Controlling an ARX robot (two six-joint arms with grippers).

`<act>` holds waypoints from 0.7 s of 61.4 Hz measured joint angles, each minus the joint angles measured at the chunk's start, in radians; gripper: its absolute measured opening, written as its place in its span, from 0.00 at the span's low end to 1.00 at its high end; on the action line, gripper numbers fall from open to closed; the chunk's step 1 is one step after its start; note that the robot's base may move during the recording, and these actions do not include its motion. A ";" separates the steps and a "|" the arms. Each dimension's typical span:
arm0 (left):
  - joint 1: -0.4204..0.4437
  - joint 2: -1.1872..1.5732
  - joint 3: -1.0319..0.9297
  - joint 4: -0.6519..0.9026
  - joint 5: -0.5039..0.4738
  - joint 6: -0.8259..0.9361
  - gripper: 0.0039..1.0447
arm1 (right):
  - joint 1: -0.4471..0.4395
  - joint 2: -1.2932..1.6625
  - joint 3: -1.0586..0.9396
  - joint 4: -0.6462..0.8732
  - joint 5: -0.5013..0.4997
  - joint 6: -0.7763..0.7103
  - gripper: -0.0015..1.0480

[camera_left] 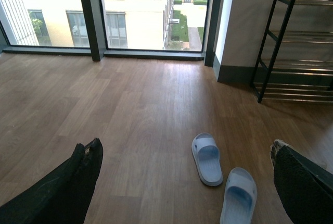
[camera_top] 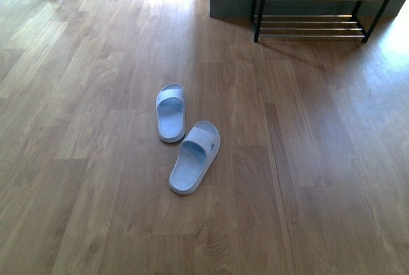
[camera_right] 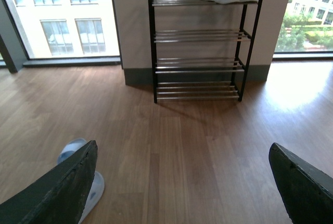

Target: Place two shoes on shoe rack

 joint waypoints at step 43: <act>0.000 0.000 0.000 0.000 0.000 0.000 0.91 | 0.000 0.000 0.000 0.000 0.000 0.000 0.91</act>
